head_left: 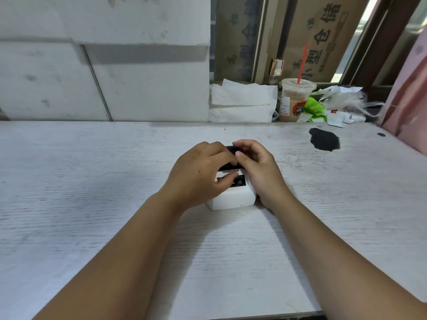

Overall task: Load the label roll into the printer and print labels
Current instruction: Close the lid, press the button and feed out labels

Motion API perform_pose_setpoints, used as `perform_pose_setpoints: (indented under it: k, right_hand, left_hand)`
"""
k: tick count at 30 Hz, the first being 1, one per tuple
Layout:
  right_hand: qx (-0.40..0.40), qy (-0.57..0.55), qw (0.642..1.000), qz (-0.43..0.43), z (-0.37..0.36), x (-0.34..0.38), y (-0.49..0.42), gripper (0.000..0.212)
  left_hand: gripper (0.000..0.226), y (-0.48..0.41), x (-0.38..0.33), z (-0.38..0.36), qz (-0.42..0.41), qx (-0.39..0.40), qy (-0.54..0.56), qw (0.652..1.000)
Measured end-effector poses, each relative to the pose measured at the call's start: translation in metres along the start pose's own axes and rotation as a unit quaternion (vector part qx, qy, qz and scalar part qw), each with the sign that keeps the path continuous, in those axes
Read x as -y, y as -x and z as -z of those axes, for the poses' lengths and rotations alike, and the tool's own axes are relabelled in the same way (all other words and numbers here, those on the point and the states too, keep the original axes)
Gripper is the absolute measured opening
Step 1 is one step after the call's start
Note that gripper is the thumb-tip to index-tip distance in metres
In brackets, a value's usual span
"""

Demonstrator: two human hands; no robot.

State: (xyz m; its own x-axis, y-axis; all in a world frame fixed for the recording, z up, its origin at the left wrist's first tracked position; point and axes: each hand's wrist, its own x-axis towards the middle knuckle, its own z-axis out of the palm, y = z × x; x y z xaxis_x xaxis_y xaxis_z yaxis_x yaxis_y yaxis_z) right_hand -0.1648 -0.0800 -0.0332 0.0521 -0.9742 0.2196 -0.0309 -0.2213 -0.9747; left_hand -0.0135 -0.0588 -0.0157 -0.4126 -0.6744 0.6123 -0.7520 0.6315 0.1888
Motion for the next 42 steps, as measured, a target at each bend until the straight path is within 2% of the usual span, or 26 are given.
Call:
perform_pose_setpoints:
  k: [5, 9, 15, 21, 30, 32, 36, 42]
  right_hand:
    - [-0.001, -0.012, 1.0, -0.014, -0.001, 0.002, -0.001, 0.017]
    - [0.005, -0.026, 0.999, -0.023, 0.001, 0.001, -0.001, 0.021]
    - [0.008, -0.019, 0.999, -0.027, -0.002, 0.0, 0.0, 0.023]
    - [0.011, -0.073, 0.996, -0.045, -0.001, -0.001, -0.001, 0.026]
    - [0.03, -0.148, 0.986, -0.066, -0.002, 0.003, 0.001, 0.029]
    - [0.025, -0.148, 0.987, -0.061, -0.003, 0.003, 0.002, 0.03]
    - [0.014, -0.145, 0.988, -0.056, -0.005, 0.004, 0.003, 0.032]
    - [-0.009, -0.127, 0.99, -0.057, -0.01, 0.007, 0.006, 0.027]
  left_hand:
    - [0.026, -0.003, -0.001, -0.001, -0.047, -0.013, -0.038, 0.998]
    - [0.011, -0.004, -0.001, -0.001, -0.096, -0.032, -0.11, 0.989]
    - [0.01, -0.005, -0.008, 0.003, -0.123, -0.051, -0.167, 0.977]
    - [0.016, -0.005, -0.015, 0.002, -0.079, -0.051, -0.19, 0.977]
    - [0.007, 0.003, -0.019, -0.006, 0.017, -0.075, -0.113, 0.991]
    - [0.021, 0.007, -0.022, -0.004, 0.052, -0.063, -0.067, 0.994]
    - [0.033, 0.012, -0.025, -0.003, 0.111, -0.054, 0.01, 0.992]
    - [0.037, 0.014, -0.025, -0.006, 0.149, -0.064, 0.047, 0.986]
